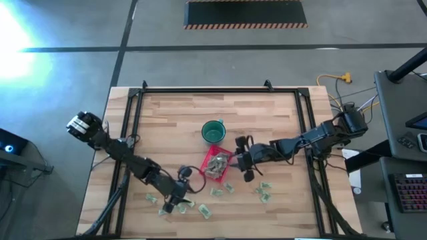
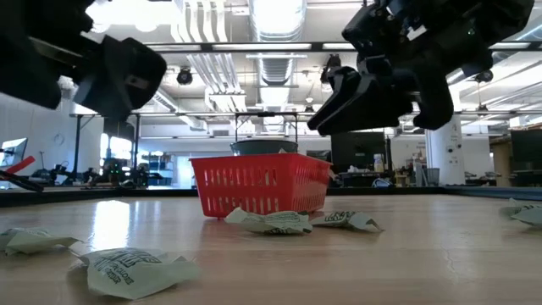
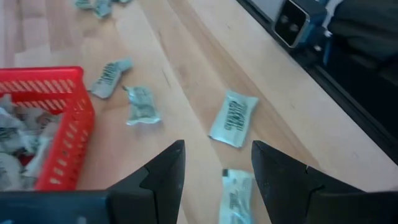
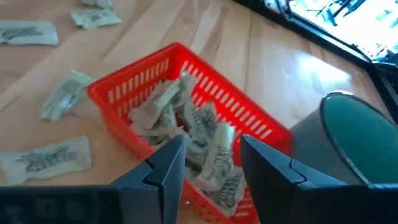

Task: Pick and place items into bin
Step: Put the light green stevia packet into the red bin

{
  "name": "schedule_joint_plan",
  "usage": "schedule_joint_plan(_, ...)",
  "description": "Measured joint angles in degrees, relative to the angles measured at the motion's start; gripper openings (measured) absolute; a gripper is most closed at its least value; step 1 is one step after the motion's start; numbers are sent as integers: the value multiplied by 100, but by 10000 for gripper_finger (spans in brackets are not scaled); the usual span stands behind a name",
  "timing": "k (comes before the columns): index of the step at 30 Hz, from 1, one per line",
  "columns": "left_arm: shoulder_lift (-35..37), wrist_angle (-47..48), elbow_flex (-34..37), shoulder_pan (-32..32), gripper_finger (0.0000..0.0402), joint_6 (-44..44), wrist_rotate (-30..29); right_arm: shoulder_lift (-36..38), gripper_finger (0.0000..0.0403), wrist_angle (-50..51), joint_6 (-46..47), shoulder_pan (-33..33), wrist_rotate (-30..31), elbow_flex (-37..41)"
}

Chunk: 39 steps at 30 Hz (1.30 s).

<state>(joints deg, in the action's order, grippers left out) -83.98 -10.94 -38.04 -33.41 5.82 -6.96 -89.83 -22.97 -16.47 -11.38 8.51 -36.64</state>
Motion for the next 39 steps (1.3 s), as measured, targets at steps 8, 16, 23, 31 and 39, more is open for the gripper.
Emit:
schedule_joint_plan(8,-28,-57,224,-47,169,144,7,53,134,177,134,-149,-2,4)
schedule_joint_plan(16,-681,-529,238,-20,169,133,404,59,136,326,156,-225,0,3)
schedule_joint_plan(23,-979,-542,162,33,169,138,520,62,132,399,254,-291,0,-20)
schedule_joint_plan(31,-1085,-532,164,42,169,378,577,62,132,506,286,-302,0,-22)
schedule_joint_plan(39,-1227,-544,162,46,148,439,645,62,124,532,299,-302,2,-22)
